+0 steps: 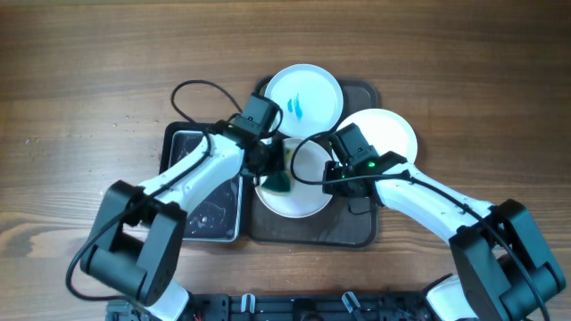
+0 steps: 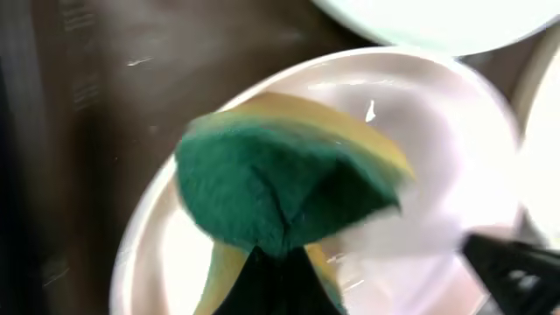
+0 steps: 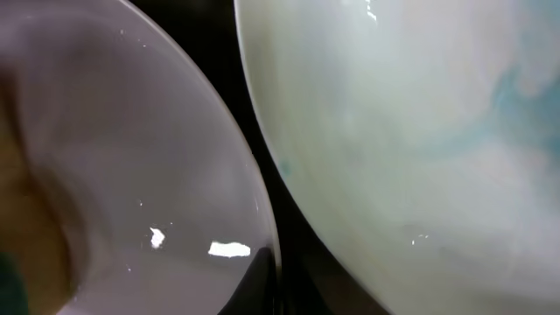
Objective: Clean dirty plates on tray and stack at the side
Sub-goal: 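Scrub the lower-left plate with the sponge while right gripper holds plate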
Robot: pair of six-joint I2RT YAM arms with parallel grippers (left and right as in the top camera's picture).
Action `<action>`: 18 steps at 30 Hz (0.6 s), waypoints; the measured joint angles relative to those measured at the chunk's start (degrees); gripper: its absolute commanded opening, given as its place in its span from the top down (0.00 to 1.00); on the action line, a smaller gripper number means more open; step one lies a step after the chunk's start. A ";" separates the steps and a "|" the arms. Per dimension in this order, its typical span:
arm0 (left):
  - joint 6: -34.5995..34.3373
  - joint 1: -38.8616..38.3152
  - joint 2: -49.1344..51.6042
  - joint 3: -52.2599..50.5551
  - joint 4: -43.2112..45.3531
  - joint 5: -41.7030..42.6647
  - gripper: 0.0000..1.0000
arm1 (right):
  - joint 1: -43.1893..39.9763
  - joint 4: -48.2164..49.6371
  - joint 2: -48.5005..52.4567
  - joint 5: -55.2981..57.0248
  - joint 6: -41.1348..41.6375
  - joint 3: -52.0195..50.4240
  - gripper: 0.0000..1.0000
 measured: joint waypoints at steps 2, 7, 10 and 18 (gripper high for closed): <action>-0.02 -0.79 1.42 0.00 2.58 2.75 0.96 | -0.07 -0.02 0.00 0.15 0.00 0.00 0.96; -0.28 -2.05 3.91 0.00 6.86 12.26 0.96 | -0.07 -0.17 0.00 0.55 0.00 0.00 0.96; -0.44 -3.58 4.96 0.00 8.92 19.34 0.96 | -0.07 -0.17 0.00 0.55 0.00 0.00 0.95; -0.44 -4.57 5.53 0.26 4.22 19.85 0.96 | -0.07 -0.20 0.00 0.57 0.00 0.00 0.96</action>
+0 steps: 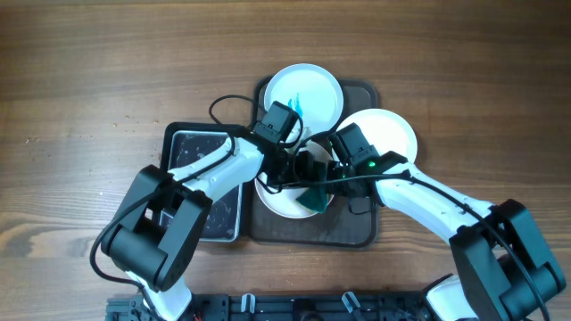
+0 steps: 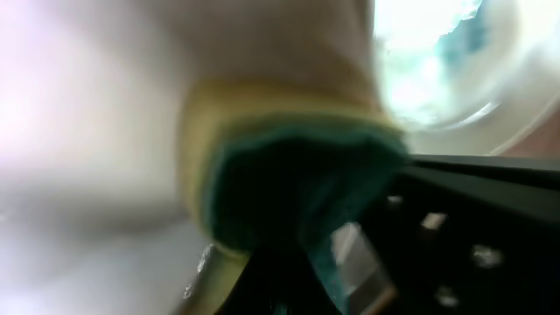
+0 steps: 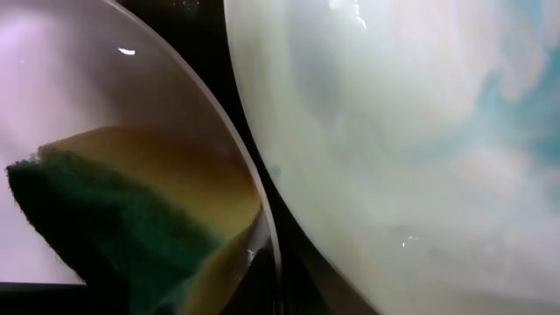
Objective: Clean dirty plates on tray and stack at the side
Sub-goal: 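Scrub the lower-left plate with the sponge while right gripper holds plate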
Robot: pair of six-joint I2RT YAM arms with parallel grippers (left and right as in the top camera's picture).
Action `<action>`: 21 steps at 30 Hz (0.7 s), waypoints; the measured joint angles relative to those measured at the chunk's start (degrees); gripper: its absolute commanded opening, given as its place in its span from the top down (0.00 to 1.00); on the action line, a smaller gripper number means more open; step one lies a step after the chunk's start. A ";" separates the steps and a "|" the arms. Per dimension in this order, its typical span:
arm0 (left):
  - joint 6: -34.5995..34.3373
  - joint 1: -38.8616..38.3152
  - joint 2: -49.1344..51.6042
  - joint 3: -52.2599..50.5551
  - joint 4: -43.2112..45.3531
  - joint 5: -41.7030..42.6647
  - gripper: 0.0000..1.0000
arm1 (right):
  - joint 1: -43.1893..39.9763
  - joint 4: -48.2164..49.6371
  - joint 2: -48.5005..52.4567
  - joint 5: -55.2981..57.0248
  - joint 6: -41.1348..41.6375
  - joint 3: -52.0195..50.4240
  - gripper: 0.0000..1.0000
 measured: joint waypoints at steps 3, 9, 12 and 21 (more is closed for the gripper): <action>0.02 0.22 0.00 0.52 -3.69 -4.74 0.96 | 0.00 0.00 0.00 0.00 0.00 0.00 0.96; -0.55 3.41 -0.74 1.05 -13.20 -16.33 0.96 | 0.00 0.00 0.00 0.00 0.00 0.00 0.96; -0.90 5.27 -2.95 0.44 -15.39 -25.07 0.96 | 0.00 0.00 0.00 -0.02 0.00 0.00 0.96; -0.24 6.95 -12.02 0.28 -12.39 -27.43 0.91 | 0.00 0.04 0.00 -0.02 0.00 0.00 0.96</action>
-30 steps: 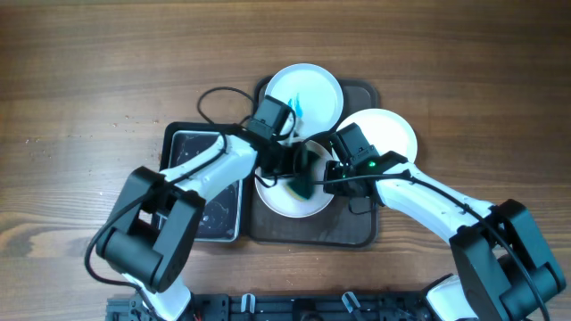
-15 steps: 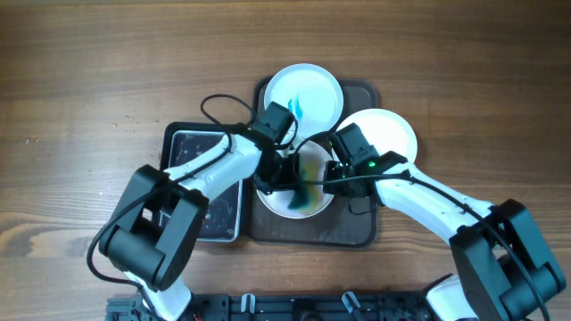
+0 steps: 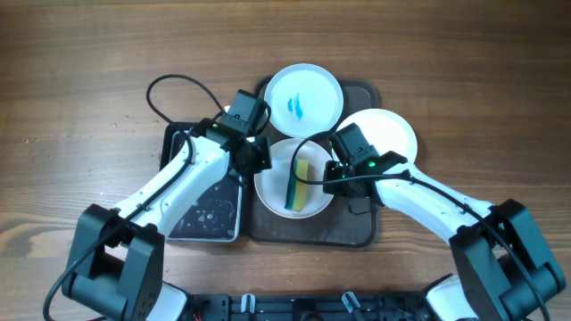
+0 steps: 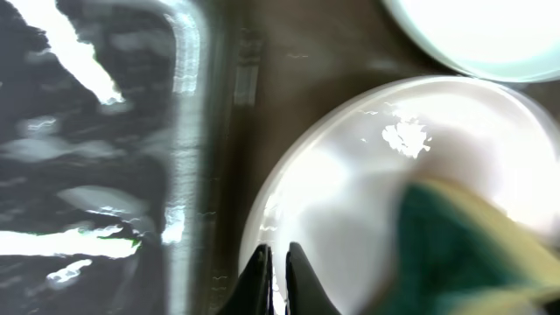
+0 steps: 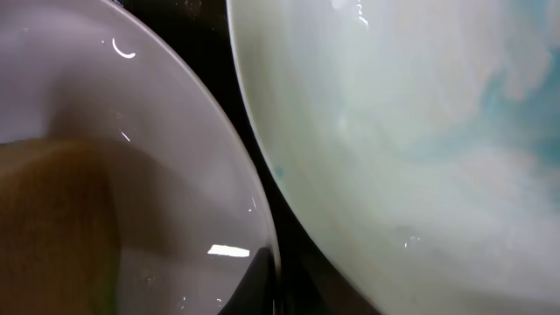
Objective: Clean dirty plates on tray and stack at the side
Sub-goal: 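Scrub the lower-left plate with the sponge while right gripper holds plate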
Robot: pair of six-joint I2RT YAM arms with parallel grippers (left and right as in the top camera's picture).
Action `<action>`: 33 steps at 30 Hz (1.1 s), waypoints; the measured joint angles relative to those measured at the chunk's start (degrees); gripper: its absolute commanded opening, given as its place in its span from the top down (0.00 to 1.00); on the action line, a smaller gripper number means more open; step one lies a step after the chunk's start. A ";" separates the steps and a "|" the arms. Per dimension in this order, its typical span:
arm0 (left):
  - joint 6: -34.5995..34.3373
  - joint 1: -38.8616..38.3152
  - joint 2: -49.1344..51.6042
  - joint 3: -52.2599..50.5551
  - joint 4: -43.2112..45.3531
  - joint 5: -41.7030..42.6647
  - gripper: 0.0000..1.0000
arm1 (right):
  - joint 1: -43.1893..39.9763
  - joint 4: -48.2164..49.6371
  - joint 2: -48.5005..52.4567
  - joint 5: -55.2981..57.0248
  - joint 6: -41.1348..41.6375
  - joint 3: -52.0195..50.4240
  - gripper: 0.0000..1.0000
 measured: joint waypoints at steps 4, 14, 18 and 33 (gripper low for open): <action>1.55 -0.28 0.02 -0.22 4.17 9.64 0.82 | 0.00 0.00 0.00 0.00 0.00 0.00 0.96; 3.72 -6.93 8.87 -0.26 9.40 23.04 0.92 | 0.00 -0.02 0.00 0.00 0.00 0.00 0.96; 4.15 -6.56 8.55 -0.26 9.09 24.76 0.70 | 0.00 -0.02 0.00 0.00 0.00 0.00 0.96; 6.56 -10.01 8.70 -0.31 9.92 23.04 0.68 | 0.00 -0.02 0.00 0.00 0.00 0.00 0.96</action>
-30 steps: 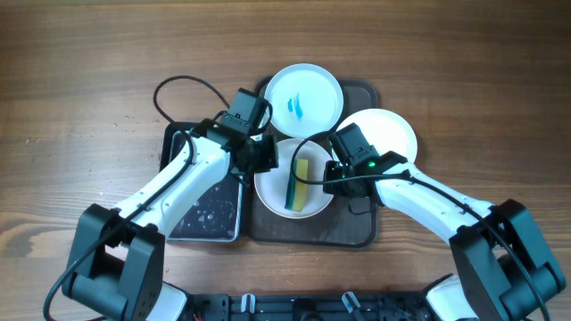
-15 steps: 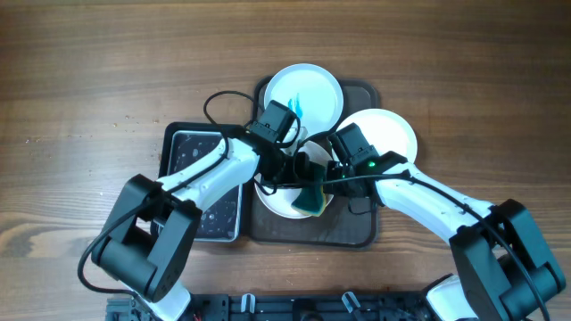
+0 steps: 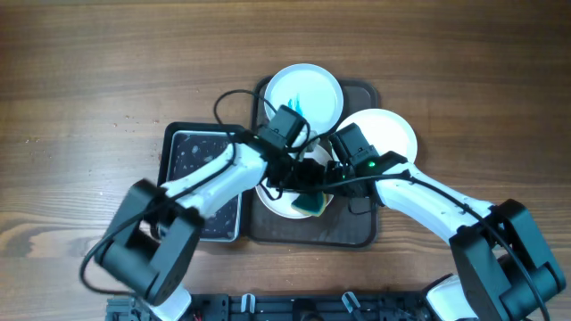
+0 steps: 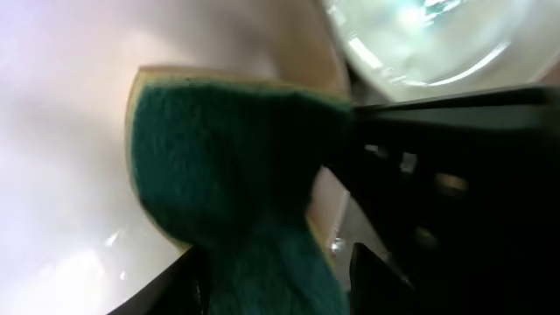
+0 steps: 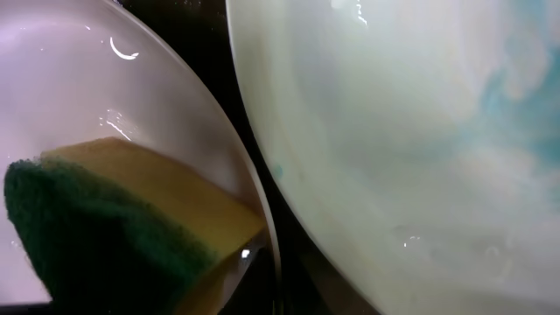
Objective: Clean dirty plates on tray and stack at the side
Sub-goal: 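Scrub the lower-left plate with the sponge while right gripper holds plate, then return the sponge with the left gripper to the basin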
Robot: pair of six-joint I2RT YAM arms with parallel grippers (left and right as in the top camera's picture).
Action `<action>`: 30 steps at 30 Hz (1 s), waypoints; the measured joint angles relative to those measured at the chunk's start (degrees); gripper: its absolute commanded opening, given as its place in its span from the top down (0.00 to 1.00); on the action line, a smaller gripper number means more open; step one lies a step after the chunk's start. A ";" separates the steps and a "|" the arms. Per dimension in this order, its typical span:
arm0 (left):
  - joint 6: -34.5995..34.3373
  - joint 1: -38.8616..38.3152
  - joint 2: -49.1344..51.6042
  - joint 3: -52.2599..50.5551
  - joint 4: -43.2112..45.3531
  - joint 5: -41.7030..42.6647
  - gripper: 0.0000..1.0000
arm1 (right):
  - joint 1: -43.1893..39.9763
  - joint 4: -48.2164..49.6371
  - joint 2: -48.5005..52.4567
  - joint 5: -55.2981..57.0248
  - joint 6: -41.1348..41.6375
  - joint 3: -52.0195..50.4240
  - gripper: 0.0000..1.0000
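Observation:
A white plate (image 3: 278, 201) lies in the middle of the dark tray (image 3: 357, 227). On its right part sits a green-and-yellow sponge (image 4: 219, 166), with my left gripper (image 4: 271, 293) shut on it. In the overhead view the sponge (image 3: 310, 204) shows at the plate's lower right. My right gripper (image 5: 269, 284) is shut on this plate's right rim (image 5: 254, 188). A second plate (image 3: 303, 94), smeared blue, lies at the tray's far end. A third white plate (image 3: 385, 134) rests at the tray's right edge.
A black tub (image 3: 201, 183) with water stands left of the tray. Both arms cross over the tray's middle, and a black cable (image 3: 234, 98) loops over its far left corner. Bare wooden table (image 3: 89, 71) surrounds everything.
The sponge lay loose in the middle plate with my left gripper at the plate's left rim. Now the left gripper is shut on the sponge at the plate's right side. The right gripper has not moved.
My left gripper held the sponge on the middle plate's left part, then on its lower right. Then the sponge lay loose in the plate with the gripper at the left rim. Now it is gripped at the right again. The right gripper held the rim throughout.

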 measured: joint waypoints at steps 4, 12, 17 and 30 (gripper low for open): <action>0.90 -0.31 2.86 0.04 0.74 -0.48 0.96 | 0.00 0.00 0.00 0.00 0.00 0.00 0.96; 0.11 -0.28 2.91 0.11 0.20 -2.34 0.96 | 0.00 -0.02 0.00 0.00 0.00 0.00 0.96; -3.21 2.89 -0.35 0.26 -5.88 -7.91 0.96 | 0.00 -0.04 0.00 0.00 0.00 0.00 0.96; -3.74 20.74 -20.41 0.26 -18.47 -15.54 0.96 | -0.13 -4.28 0.22 -1.07 -5.86 1.81 0.96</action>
